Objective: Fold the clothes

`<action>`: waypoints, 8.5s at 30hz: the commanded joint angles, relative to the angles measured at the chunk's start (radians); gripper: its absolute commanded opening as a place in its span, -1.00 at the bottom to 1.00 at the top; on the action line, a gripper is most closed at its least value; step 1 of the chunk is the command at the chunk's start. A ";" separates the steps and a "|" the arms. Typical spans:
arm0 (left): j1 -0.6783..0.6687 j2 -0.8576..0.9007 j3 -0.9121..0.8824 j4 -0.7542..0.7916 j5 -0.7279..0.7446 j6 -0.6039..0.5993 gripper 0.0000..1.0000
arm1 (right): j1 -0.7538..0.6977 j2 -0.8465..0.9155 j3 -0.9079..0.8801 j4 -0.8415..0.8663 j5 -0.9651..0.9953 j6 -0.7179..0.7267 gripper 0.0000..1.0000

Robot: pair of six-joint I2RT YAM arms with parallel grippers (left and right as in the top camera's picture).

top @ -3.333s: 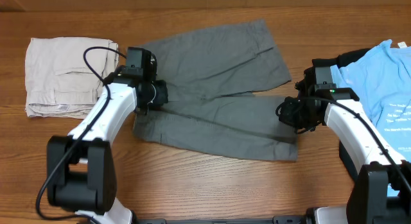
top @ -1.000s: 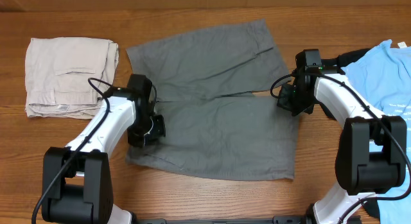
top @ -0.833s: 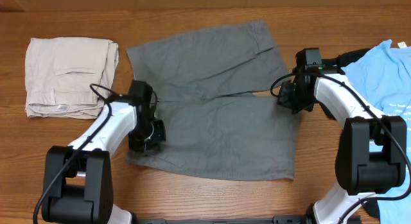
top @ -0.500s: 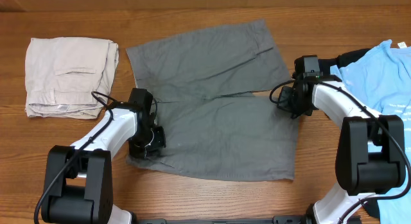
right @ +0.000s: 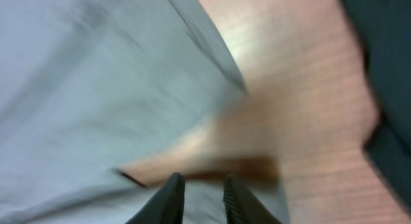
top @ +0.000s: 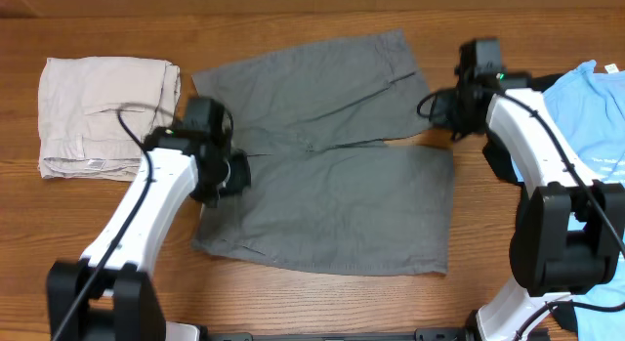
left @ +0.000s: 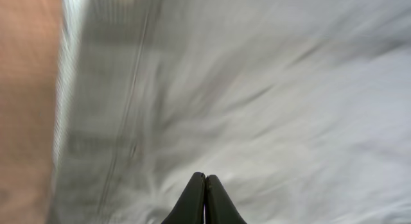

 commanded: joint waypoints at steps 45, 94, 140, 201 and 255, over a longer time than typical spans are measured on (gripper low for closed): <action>0.008 0.153 0.073 0.340 -0.290 -0.037 -0.92 | -0.082 0.263 0.130 -0.028 -0.020 0.025 -0.83; 0.039 0.374 0.163 0.359 -0.112 -0.156 -0.92 | -0.097 0.214 0.423 -0.343 -0.030 0.029 1.00; -0.064 0.659 0.407 0.478 -0.216 -0.149 -0.89 | -0.097 0.214 0.423 -0.343 -0.030 0.029 1.00; 0.066 0.018 0.207 -0.300 -0.249 -0.080 -0.92 | -0.048 0.214 -0.126 -0.029 0.099 0.182 -0.92; 0.111 -0.223 0.085 -0.342 -0.156 -0.052 -0.78 | 0.077 -0.463 -0.692 -0.234 -0.195 0.611 -0.15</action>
